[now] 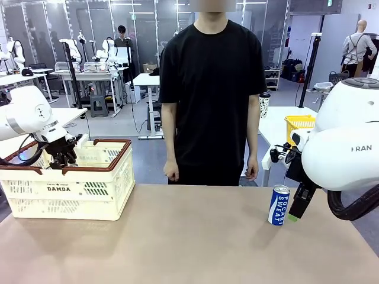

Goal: Place the drinks into the Shopping basket.
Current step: Pick up one drink and place it into the Shopping basket.

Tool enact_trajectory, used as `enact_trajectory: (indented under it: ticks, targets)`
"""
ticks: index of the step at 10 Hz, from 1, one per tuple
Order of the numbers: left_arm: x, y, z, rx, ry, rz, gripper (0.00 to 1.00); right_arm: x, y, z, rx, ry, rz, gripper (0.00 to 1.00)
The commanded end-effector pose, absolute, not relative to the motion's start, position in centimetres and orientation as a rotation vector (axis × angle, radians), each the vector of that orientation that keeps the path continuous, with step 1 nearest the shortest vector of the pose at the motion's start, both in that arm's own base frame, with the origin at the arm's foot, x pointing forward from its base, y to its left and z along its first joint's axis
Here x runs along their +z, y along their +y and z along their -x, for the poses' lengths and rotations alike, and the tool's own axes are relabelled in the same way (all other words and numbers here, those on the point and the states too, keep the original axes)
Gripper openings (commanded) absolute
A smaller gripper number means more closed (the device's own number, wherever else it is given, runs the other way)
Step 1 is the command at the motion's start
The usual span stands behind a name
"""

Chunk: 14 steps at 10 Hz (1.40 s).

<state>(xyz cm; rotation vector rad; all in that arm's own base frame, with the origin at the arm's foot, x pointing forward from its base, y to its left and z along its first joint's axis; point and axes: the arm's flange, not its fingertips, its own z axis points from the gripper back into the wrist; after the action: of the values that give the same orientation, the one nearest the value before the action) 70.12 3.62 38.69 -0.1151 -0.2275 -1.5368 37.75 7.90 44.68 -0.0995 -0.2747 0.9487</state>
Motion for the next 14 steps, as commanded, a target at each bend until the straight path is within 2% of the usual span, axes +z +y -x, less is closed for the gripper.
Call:
enact_trajectory:
  ticks: [1, 14]
  targets:
    - [39.84, 3.89, -69.89, -1.55, -0.207, 0.119, 1.0, 44.67, 7.85, -37.78, 0.947, -0.274, 0.099, 1.0]
    - [39.56, 3.64, -69.95, -1.541, -0.224, 0.114, 1.0, 44.67, 7.85, -37.78, 0.947, -0.274, 0.099, 1.0]
